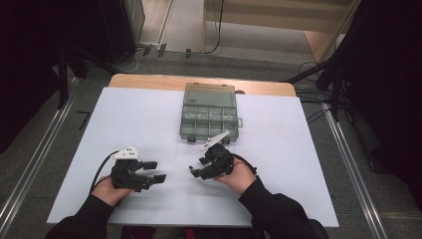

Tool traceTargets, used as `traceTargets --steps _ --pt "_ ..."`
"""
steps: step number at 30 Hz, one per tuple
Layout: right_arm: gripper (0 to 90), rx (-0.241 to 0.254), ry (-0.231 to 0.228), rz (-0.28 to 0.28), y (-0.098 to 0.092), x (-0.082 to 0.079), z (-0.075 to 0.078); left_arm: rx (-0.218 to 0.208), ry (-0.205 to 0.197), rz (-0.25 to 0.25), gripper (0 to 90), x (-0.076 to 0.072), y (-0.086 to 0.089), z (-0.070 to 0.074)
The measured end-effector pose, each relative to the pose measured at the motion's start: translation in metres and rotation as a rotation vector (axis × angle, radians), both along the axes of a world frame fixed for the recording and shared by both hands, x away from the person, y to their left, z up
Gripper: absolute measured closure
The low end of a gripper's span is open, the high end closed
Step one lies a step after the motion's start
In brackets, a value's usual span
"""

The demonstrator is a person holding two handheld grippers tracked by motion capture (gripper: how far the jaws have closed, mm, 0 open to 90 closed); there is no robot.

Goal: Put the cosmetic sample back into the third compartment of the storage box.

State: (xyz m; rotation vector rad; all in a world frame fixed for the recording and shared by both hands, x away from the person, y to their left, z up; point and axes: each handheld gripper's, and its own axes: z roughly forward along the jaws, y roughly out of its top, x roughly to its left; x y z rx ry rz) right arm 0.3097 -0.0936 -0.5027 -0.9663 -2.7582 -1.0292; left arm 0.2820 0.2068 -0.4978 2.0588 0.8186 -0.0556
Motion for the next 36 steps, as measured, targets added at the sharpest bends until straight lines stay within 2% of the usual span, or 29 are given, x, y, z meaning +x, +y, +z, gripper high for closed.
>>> traceTargets --steps 8,12,15,17,25,36 --pt "51.2 -0.028 0.025 0.003 0.009 0.000 -0.001 0.002 0.002 -0.001 31.3 0.000 0.000 -0.001" --pt "54.0 -0.037 0.016 0.008 0.012 0.000 -0.002 0.003 0.003 0.001 31.3 0.000 0.001 0.000" --pt "60.7 -0.046 0.032 0.000 0.013 -0.003 -0.001 0.001 0.002 0.002 31.3 0.000 0.001 -0.001" --pt "64.4 -0.051 0.021 0.004 0.014 -0.003 -0.001 0.000 0.003 0.002 31.3 0.000 0.001 0.000" --pt "79.7 -0.065 0.036 -0.015 0.013 -0.003 -0.001 0.000 0.003 0.002 31.4 0.001 0.001 -0.001" --pt "81.9 -0.026 0.098 -0.031 0.009 0.003 -0.003 0.004 0.003 0.001 31.3 0.000 0.001 -0.001"
